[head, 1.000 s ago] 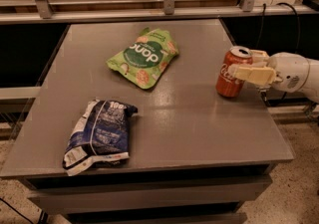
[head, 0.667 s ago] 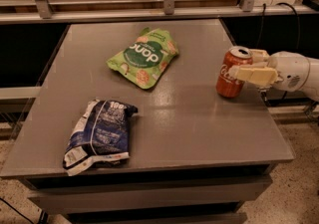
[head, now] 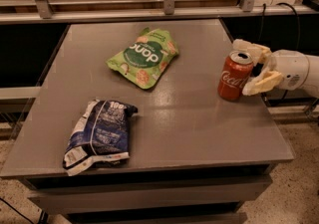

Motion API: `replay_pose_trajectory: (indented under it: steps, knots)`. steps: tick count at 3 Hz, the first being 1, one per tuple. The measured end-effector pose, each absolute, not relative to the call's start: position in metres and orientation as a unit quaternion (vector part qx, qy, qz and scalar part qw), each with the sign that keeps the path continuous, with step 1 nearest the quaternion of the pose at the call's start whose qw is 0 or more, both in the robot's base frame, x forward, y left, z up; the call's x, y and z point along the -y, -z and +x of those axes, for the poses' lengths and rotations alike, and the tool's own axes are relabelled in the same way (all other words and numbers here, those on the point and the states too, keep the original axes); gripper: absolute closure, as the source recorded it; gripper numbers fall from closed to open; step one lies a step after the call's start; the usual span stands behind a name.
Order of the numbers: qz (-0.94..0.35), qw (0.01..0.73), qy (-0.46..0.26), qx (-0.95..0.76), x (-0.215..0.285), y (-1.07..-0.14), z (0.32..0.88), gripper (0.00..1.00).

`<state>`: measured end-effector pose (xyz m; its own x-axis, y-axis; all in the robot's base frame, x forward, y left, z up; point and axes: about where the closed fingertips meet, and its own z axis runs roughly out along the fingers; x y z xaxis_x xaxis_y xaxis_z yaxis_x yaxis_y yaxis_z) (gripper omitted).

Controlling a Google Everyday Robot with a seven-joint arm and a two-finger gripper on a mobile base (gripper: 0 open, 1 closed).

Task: Place coke can upright

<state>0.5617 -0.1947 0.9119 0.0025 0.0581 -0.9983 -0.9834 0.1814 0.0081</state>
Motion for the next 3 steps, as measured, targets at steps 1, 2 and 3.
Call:
replay_pose_trajectory:
  steps: [1,2,3]
  knots:
    - [-0.469,0.547,-0.445,-0.532,0.1960,-0.9169,0.5618,0.00]
    - [-0.526,0.523,-0.394,-0.542,0.1946,-0.9227,0.5617,0.00]
    - [-0.529,0.520,-0.392,-0.544,0.1934,-0.9213,0.5625,0.00]
